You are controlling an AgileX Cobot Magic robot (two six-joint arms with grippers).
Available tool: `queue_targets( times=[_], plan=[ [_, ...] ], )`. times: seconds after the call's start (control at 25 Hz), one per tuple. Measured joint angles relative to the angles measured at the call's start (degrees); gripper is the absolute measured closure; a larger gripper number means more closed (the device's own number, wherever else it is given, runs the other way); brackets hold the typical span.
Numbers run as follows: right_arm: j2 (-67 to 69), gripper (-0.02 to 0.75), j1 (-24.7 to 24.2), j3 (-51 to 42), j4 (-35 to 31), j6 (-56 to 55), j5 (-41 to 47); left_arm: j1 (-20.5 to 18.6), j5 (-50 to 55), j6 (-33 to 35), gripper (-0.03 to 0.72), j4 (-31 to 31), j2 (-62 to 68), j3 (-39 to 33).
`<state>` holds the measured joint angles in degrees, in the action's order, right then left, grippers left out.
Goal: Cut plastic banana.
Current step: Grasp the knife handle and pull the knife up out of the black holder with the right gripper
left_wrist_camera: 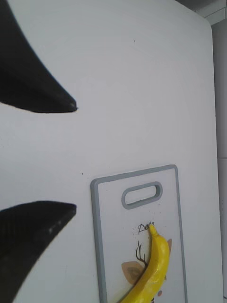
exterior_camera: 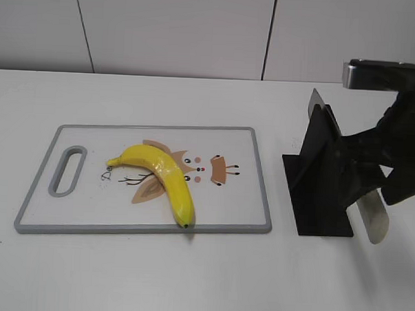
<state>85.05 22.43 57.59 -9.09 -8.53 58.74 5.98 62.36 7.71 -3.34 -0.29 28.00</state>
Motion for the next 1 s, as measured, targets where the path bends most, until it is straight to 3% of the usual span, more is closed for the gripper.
queue_targets(
  times=[0.16,0.28,0.44,1.0],
  plan=[
    [4.2,0.263,0.0,0.0,-0.5,-1.0,-0.2,0.0,0.0,0.0,0.136,0.0,0.0,0.0],
    [5.7,0.337,0.0,0.0,-0.5,-1.8,-1.4,0.0,0.0,0.0,0.136,0.0,0.0,0.0],
    [5.7,0.563,-0.1,0.0,0.1,-3.2,-2.4,0.0,0.0,0.0,0.136,0.0,0.0,0.0],
    [-2.7,0.563,-0.1,0.0,0.6,-4.7,-1.5,0.0,0.0,0.0,0.136,0.0,0.0,0.0]
  ],
)
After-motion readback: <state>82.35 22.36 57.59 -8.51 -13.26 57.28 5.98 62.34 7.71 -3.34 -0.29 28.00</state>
